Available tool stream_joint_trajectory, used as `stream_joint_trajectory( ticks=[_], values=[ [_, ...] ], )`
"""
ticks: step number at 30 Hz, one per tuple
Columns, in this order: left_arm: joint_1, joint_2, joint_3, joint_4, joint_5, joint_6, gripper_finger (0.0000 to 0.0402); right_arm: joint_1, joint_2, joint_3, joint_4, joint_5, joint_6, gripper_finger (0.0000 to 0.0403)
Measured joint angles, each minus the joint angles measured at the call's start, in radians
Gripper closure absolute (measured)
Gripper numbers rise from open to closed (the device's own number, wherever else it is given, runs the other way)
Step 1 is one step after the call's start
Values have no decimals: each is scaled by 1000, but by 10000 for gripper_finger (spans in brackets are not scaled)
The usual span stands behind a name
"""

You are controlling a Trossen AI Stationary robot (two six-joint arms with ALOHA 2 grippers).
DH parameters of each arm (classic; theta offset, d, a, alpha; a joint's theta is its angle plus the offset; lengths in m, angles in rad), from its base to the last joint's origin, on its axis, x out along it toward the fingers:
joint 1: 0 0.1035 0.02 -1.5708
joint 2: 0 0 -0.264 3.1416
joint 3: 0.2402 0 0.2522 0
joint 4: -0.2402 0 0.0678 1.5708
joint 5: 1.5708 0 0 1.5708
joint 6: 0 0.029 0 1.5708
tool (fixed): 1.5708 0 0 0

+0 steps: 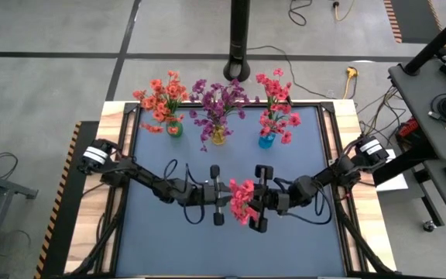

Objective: Sort flowers into vase by color
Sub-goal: Put the pink flowers into the blue vase

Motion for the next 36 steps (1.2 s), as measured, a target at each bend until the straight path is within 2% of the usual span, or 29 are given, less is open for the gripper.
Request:
stream_joint_trajectory(
  ticks=[4, 7, 12, 20, 25, 31, 36],
  values=[
    [-3, -2, -1, -6, -4, 0, 399, 1, 0, 0, 1, 31, -4, 382],
    [-10, -8, -9, -7, -24, 0, 400, 5, 0, 0, 1, 69, -7, 365],
    [-25, -31, -26, -54, -103, 3, 400, 14, 0, 0, -12, 126, -6, 312],
    [-55, -122, -98, -123, -286, 0, 401, 46, -18, 5, -122, 333, -6, 223],
    [-57, -165, -139, -135, -297, -9, 401, 54, -42, 33, -252, 429, 53, 186],
    [-57, -157, -127, -144, -294, -11, 401, 17, -48, 111, -530, 444, 209, 177],
    [-57, -150, -122, -147, -293, -3, 401, 5, -49, 173, -642, 450, 241, 209]
  ],
)
